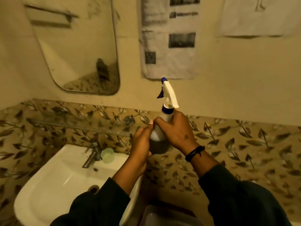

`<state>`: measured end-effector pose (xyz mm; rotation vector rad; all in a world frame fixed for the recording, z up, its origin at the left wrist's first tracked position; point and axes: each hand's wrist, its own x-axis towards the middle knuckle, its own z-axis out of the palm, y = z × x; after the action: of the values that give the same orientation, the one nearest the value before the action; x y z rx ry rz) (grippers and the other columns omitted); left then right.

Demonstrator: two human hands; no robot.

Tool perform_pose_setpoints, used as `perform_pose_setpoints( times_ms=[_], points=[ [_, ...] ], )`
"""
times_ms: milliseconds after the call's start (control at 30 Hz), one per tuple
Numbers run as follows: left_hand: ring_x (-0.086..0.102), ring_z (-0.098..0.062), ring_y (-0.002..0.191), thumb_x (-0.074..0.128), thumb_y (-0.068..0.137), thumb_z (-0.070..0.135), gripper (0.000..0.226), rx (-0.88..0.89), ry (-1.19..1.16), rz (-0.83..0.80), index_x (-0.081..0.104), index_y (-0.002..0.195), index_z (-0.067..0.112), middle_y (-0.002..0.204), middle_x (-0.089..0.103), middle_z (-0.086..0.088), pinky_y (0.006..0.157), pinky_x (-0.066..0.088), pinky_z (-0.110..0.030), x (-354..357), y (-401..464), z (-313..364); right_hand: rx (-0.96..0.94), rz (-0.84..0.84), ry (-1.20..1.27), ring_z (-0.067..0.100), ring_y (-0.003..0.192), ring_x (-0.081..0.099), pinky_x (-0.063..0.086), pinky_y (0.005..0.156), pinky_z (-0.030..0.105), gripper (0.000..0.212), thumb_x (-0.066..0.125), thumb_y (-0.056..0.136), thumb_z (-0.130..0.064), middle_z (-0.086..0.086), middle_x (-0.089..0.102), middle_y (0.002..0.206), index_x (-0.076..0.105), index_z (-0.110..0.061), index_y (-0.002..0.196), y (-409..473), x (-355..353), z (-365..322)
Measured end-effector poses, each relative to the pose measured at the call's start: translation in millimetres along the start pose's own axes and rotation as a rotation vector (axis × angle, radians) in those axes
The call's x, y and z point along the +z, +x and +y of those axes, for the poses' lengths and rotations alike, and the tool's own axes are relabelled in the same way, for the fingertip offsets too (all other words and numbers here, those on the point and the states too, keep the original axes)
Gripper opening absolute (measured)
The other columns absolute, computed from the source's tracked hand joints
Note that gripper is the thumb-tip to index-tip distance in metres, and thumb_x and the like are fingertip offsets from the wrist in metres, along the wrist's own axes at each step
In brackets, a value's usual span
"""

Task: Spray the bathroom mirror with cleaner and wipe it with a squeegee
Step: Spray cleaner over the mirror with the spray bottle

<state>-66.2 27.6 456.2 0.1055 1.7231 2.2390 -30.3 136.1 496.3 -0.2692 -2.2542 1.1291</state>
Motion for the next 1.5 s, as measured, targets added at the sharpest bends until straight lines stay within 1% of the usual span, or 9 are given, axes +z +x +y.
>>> perform_pose_setpoints(
  times_ms=[400, 533, 667, 867, 1000, 1133, 1300, 1400, 1500],
  points=[
    [0.065, -0.023, 0.098, 0.057, 0.091, 0.045, 0.027, 0.230, -0.088, 0.040, 0.069, 0.104, 0.025, 0.106, 0.070, -0.001, 0.081, 0.058, -0.047, -51, -7, 101, -0.252, 0.095, 0.329, 0.000, 0.082, 0.062, 0.045, 0.063, 0.007, 0.026, 0.073, 0.084, -0.037, -0.008, 0.066, 0.093, 0.057, -0.028, 0.102, 52, 47, -111],
    [0.065, -0.025, 0.098, 0.055, 0.092, 0.044, 0.020, 0.236, -0.097, 0.003, 0.069, 0.097, 0.030, 0.104, 0.070, 0.000, 0.082, 0.058, -0.048, -104, 15, 127, -0.328, 0.162, 0.390, 0.027, 0.081, 0.069, 0.060, 0.069, 0.049, 0.014, 0.072, 0.081, -0.040, 0.008, 0.069, 0.086, 0.059, -0.035, 0.085, 70, 94, -160],
    [0.066, -0.028, 0.099, 0.054, 0.091, 0.047, 0.036, 0.207, -0.118, -0.047, 0.068, 0.111, 0.021, 0.107, 0.071, -0.007, 0.084, 0.057, -0.051, -170, 51, 166, -0.375, 0.230, 0.407, 0.037, 0.078, 0.066, 0.056, 0.065, 0.059, 0.005, 0.066, 0.076, -0.044, 0.013, 0.067, 0.083, 0.062, -0.042, 0.079, 92, 160, -218],
    [0.064, -0.028, 0.100, 0.053, 0.090, 0.053, 0.035, 0.174, -0.079, -0.121, 0.065, 0.112, 0.028, 0.111, 0.068, -0.003, 0.081, 0.058, -0.050, -245, 108, 234, -0.405, 0.329, 0.385, 0.036, 0.065, 0.065, 0.058, 0.058, 0.051, 0.008, 0.061, 0.092, -0.016, 0.020, 0.063, 0.074, 0.061, -0.014, 0.084, 134, 239, -288],
    [0.063, -0.027, 0.098, 0.051, 0.092, 0.050, 0.026, 0.196, -0.003, -0.209, 0.064, 0.103, 0.030, 0.108, 0.066, -0.002, 0.081, 0.058, -0.048, -270, 126, 264, -0.381, 0.425, 0.314, 0.019, 0.062, 0.065, 0.052, 0.049, 0.015, 0.014, 0.061, 0.092, -0.010, 0.015, 0.064, 0.076, 0.058, -0.019, 0.082, 160, 259, -312],
    [0.062, -0.024, 0.098, 0.051, 0.092, 0.054, 0.022, 0.272, 0.159, -0.271, 0.062, 0.093, 0.035, 0.103, 0.064, 0.003, 0.086, 0.056, -0.047, -287, 140, 293, -0.372, 0.442, 0.275, 0.007, 0.057, 0.057, 0.042, 0.046, 0.007, 0.005, 0.063, 0.091, -0.011, 0.008, 0.064, 0.074, 0.064, -0.011, 0.087, 180, 262, -332],
    [0.063, -0.013, 0.091, 0.052, 0.097, 0.040, 0.023, 0.694, 0.480, -0.166, 0.059, 0.115, 0.027, 0.107, 0.066, 0.000, 0.073, 0.052, -0.026, -303, 179, 359, -0.352, 0.467, 0.321, 0.011, 0.062, 0.064, 0.051, 0.054, 0.024, 0.024, 0.063, 0.091, -0.027, 0.010, 0.069, 0.075, 0.070, -0.005, 0.084, 209, 265, -353],
    [0.062, -0.012, 0.104, 0.058, 0.096, 0.031, 0.040, 1.024, 0.637, 0.071, 0.049, 0.134, 0.024, 0.124, 0.062, 0.000, 0.082, 0.055, -0.026, -311, 214, 414, -0.357, 0.454, 0.330, 0.025, 0.069, 0.069, 0.059, 0.064, 0.040, 0.032, 0.060, 0.091, -0.038, 0.011, 0.071, 0.074, 0.071, -0.009, 0.081, 220, 272, -361],
    [0.057, -0.024, 0.121, 0.057, 0.096, 0.027, 0.051, 1.249, 0.785, 0.276, 0.043, 0.144, 0.016, 0.136, 0.057, -0.008, 0.094, 0.047, -0.029, -320, 247, 464, -0.387, 0.423, 0.263, 0.026, 0.070, 0.069, 0.058, 0.063, 0.032, 0.028, 0.060, 0.095, -0.031, 0.014, 0.071, 0.077, 0.071, -0.008, 0.084, 221, 279, -372]
  ],
)
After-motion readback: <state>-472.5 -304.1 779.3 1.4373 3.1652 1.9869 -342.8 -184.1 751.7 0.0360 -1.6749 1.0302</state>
